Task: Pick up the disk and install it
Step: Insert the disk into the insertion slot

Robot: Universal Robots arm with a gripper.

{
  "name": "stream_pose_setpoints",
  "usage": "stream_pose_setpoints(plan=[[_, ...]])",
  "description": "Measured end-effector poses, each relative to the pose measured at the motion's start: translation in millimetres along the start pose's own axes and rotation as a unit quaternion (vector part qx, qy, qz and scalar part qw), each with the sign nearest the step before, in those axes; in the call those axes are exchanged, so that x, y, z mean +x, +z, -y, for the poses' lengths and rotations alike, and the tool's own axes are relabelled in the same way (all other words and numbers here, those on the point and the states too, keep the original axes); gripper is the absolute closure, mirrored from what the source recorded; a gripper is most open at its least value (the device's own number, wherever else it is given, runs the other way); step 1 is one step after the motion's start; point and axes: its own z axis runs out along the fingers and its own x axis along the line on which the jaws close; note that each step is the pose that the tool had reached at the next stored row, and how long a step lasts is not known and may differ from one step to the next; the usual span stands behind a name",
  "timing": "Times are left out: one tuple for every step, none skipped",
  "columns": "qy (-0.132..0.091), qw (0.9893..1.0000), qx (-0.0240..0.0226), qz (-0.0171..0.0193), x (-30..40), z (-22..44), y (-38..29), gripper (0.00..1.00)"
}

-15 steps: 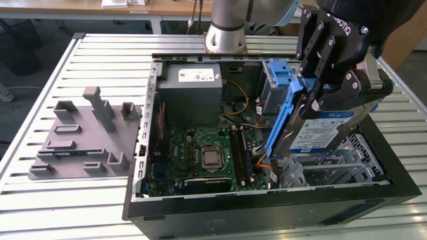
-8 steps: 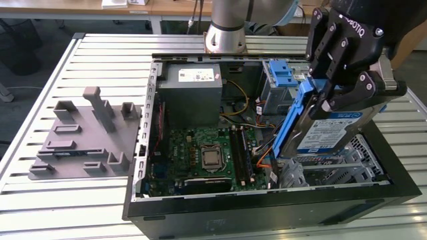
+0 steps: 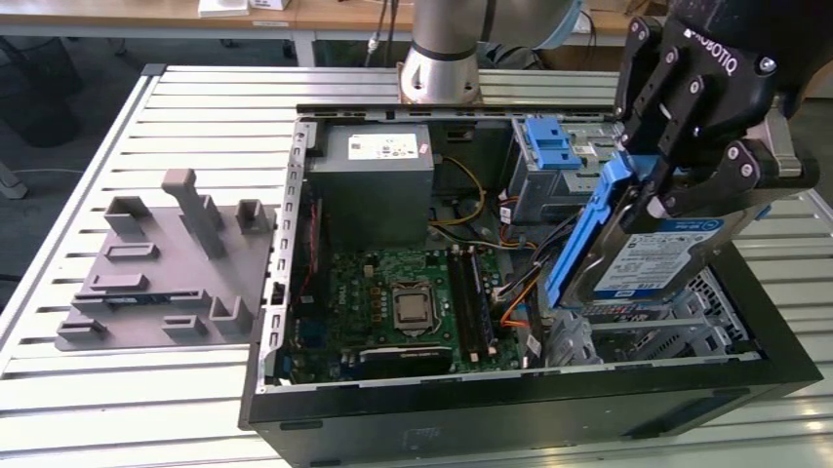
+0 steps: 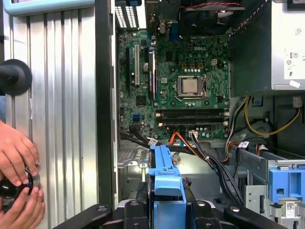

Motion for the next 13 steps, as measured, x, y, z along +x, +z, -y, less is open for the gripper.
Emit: stream_pose_setpoints(plan=[[0.000,1.0000,0.0000,0.0000,0.0,0.1,0.0,0.64],[0.000,1.0000,0.0000,-0.0001,0.0,0.2,0.0,0.64],[0.000,1.0000,0.0000,0.0000,0.0,0.3,0.0,0.64],[0.000,1.0000,0.0000,0.0000,0.0,0.3,0.0,0.64],[0.000,1.0000,0.0000,0.0000,0.0,0.5,0.0,0.64],[0.000,1.0000,0.0000,0.0000,0.0,1.2,0.1,0.64],[0.000,1.0000,0.0000,0.0000,0.0,2.2,0.1,0.64],[0.000,1.0000,0.0000,0.0000,0.0,3.8,0.3,0.64],[0.000,1.0000,0.0000,0.0000,-0.1,5.5,0.4,0.64],[0.000,1.0000,0.0000,0.0000,-0.1,7.1,0.5,0.64],[0.000,1.0000,0.0000,0.0000,-0.2,8.4,0.8,0.64],[0.000,1.0000,0.0000,-0.0001,-0.2,9.7,1.1,0.64],[0.000,1.0000,0.0000,0.0000,-0.2,11.2,1.4,0.64]])
